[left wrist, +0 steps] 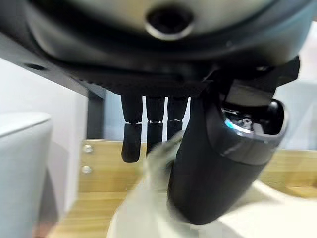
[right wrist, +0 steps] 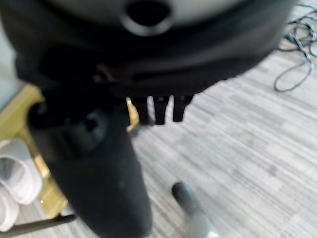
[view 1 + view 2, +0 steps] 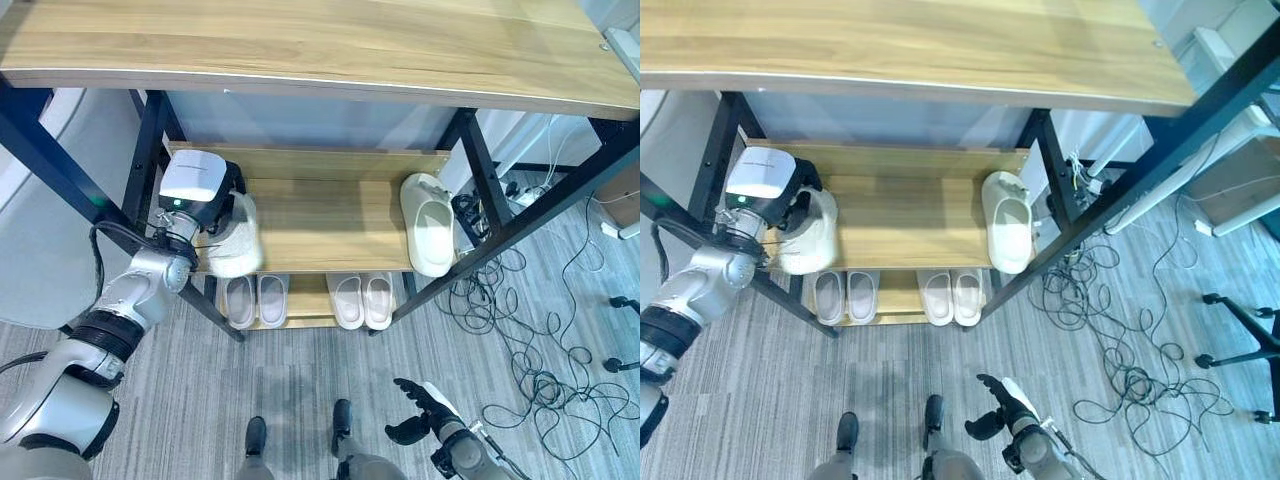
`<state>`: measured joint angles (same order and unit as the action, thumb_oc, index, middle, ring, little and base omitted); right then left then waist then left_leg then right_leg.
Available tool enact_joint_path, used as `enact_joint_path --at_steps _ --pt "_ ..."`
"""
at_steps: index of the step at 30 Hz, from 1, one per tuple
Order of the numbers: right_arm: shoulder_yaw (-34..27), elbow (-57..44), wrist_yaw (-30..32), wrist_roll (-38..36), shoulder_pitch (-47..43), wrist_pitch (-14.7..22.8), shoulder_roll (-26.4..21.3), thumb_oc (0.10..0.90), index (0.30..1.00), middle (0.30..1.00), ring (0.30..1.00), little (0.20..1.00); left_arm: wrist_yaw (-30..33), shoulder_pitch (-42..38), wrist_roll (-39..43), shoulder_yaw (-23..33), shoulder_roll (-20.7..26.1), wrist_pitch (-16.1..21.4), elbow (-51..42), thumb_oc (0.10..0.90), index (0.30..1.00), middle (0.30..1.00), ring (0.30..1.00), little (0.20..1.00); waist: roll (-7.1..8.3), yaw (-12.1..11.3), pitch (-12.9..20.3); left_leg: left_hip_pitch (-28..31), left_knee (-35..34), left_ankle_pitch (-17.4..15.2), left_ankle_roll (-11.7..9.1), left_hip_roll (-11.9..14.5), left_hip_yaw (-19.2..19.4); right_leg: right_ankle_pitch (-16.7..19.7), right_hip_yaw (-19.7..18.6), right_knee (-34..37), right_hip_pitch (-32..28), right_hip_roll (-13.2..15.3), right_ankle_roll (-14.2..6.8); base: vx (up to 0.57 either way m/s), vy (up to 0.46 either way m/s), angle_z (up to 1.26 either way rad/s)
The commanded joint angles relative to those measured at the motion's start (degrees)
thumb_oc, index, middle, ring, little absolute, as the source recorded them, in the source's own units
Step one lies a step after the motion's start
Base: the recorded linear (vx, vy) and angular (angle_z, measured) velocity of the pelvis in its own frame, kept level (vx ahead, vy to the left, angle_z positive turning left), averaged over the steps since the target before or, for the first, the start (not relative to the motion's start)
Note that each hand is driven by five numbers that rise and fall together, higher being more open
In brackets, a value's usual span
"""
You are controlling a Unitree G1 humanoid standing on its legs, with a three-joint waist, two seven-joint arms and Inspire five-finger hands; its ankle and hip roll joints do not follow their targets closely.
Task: Arrange the slippers neatly on the shoe rack.
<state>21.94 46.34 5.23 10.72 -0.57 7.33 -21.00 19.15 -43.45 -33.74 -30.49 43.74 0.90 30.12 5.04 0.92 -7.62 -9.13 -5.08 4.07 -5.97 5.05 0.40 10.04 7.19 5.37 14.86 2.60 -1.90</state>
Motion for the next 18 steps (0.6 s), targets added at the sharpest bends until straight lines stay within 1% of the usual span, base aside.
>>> enact_joint_path --at_steps 1,2,7,10,14,15,16,18 --pt "-2.38 -4.61 1.72 0.38 1.97 2.03 -6.04 0.800 0.900 0.900 0.900 0.900 2.27 -5.02 1.13 4.27 -3.18 2.44 -3.08 0.400 0.300 0.300 0.300 0.300 -2.45 1.98 1.71 -3.60 0.08 -0.16 0.70 -1.41 -0.37 -7.45 1.32 -0.37 -2.52 3.67 -6.66 0.00 -0.035 -0.07" --pt "-2.76 -4.94 1.73 0.26 2.40 2.08 -6.42 0.800 0.900 0.900 0.900 0.900 2.47 -4.49 1.80 4.61 -4.44 2.84 -4.08 0.400 0.300 0.300 0.300 0.300 -2.97 2.28 1.61 -3.55 0.08 -0.07 0.65 -1.36 0.13 -7.47 0.98 -0.37 -2.45 3.64 -6.66 -0.01 -0.021 -0.10" --pt "-3.70 -5.56 1.71 0.18 3.25 2.15 -7.40 0.800 0.900 0.900 0.900 0.900 2.80 -4.30 3.32 5.00 -6.35 3.76 -6.60 0.400 0.300 0.300 0.300 0.300 -4.62 3.09 1.62 -3.29 0.08 -0.10 0.53 -1.29 1.59 -7.50 -0.07 -0.37 -2.10 3.69 -6.69 0.01 -0.016 -0.15" --pt "-4.39 -6.27 1.79 0.01 3.62 2.20 -8.11 0.800 0.900 0.900 0.900 0.900 3.22 -4.81 4.07 4.95 -7.34 4.06 -7.75 0.400 0.300 0.300 0.300 0.300 -5.87 3.73 1.59 -3.05 0.08 -0.09 0.52 -1.26 2.51 -7.59 -0.88 -0.37 -1.98 3.71 -6.68 0.02 -0.012 -0.19" --pt "-5.45 -7.33 1.82 -0.39 4.42 2.33 -9.20 0.800 0.900 0.900 0.900 0.900 3.71 -6.48 4.97 4.05 -8.74 4.19 -6.42 0.400 0.300 0.300 0.300 0.300 -7.50 4.85 1.56 -2.55 0.08 -0.14 0.45 -1.40 3.42 -7.62 -1.73 -0.37 -2.04 3.90 -6.71 0.02 -0.004 -0.15" --pt "-5.64 -7.52 1.92 -0.57 4.46 2.38 -9.45 0.800 0.900 0.900 0.900 0.900 3.87 -7.28 5.23 3.67 -8.94 4.00 -5.59 0.400 0.300 0.300 0.300 0.300 -7.96 5.31 1.53 -2.52 0.08 -0.11 0.43 -1.49 3.61 -7.62 -1.97 -0.37 -1.93 3.96 -6.72 0.02 0.012 -0.17" --pt "-6.08 -7.81 2.09 -1.02 4.43 2.44 -10.08 0.800 0.900 0.900 0.900 0.900 4.19 -8.99 5.82 2.78 -8.90 3.70 -3.34 0.400 0.300 0.300 0.300 0.300 -8.93 5.96 1.52 -2.55 0.08 -0.07 0.46 -1.62 4.02 -7.57 -2.26 -0.37 -1.71 4.08 -6.77 0.02 0.013 -0.15" --pt "-6.22 -7.96 2.14 -1.27 4.38 2.49 -10.54 0.800 0.900 0.900 0.900 0.900 4.56 -11.15 6.01 1.78 -8.45 3.43 -1.22 0.400 0.300 0.300 0.300 0.300 -9.60 6.61 1.48 -2.62 0.08 -0.10 0.46 -1.66 4.49 -7.46 -2.63 -0.37 -1.38 4.11 -6.87 0.02 -0.003 -0.17"
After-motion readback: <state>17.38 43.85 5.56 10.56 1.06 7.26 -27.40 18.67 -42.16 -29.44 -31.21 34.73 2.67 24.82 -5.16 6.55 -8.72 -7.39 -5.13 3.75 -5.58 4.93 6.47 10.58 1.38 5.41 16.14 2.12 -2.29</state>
